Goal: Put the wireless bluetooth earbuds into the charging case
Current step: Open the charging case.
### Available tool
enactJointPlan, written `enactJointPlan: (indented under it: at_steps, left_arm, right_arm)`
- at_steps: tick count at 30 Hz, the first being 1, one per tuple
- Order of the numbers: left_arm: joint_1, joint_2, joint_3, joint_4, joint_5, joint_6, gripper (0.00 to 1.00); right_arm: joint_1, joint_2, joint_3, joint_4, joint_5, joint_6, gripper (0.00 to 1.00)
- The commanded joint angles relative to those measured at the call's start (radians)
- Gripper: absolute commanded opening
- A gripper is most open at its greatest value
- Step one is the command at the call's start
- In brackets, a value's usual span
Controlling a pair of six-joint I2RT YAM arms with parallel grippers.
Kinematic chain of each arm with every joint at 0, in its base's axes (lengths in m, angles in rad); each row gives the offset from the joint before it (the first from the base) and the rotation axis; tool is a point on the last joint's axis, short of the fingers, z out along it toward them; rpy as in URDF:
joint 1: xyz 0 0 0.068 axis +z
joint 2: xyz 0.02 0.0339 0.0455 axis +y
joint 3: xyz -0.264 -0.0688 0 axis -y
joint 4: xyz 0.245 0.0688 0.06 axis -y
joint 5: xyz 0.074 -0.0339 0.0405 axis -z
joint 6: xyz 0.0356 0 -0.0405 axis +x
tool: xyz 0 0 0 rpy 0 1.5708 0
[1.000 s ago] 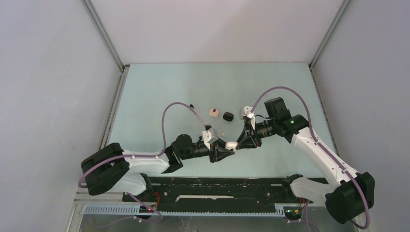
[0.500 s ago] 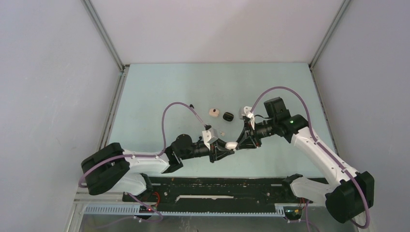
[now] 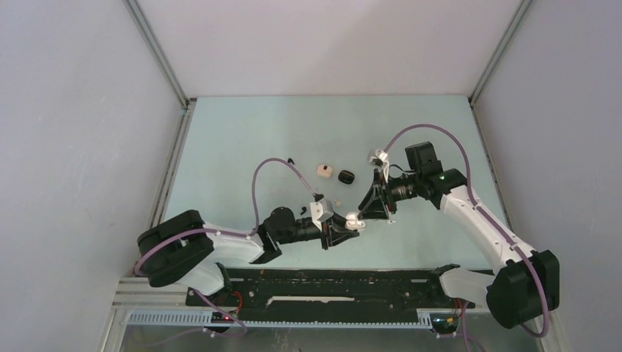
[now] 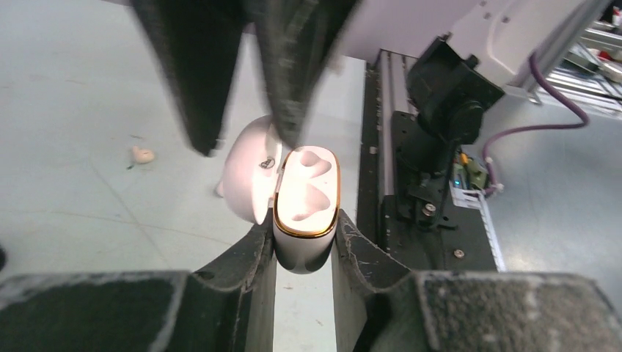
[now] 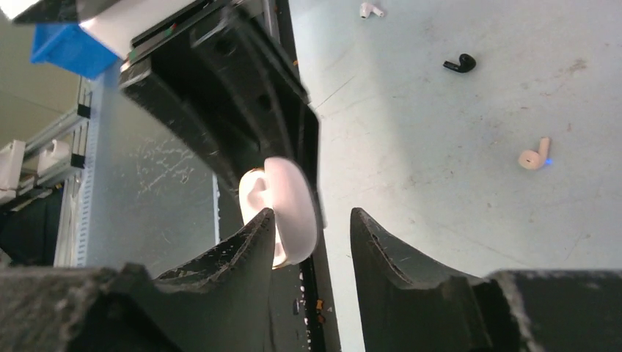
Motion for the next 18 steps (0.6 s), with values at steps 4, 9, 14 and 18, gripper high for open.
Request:
enactJointPlan:
  at_steps: [4,9,14,18]
  left_arm:
    - [-0.037,0.023,-0.003,0.138,0.045,0.009,0.00]
    - [-0.037,0.004,0.001,0.042,0.001,0.044,0.00]
    - [-0.037,-0.031,-0.030,0.047,-0.009,0.020,0.00]
    - [-0.037,-0.093,-0.054,0.037,-0.036,-0.008,0.00]
  right_arm:
    - [-0.042,0.022,0.041,0.075,-0.079,0.062,0.46]
    - [-0.094,-0.026,0.041,0.076,-0.167,0.057,0.51]
    - [-0.200,-0.075,0.041,0.045,-0.242,0.011,0.53]
    - [-0.306,-0.105,0.043,-0.014,-0.207,-0.064,0.52]
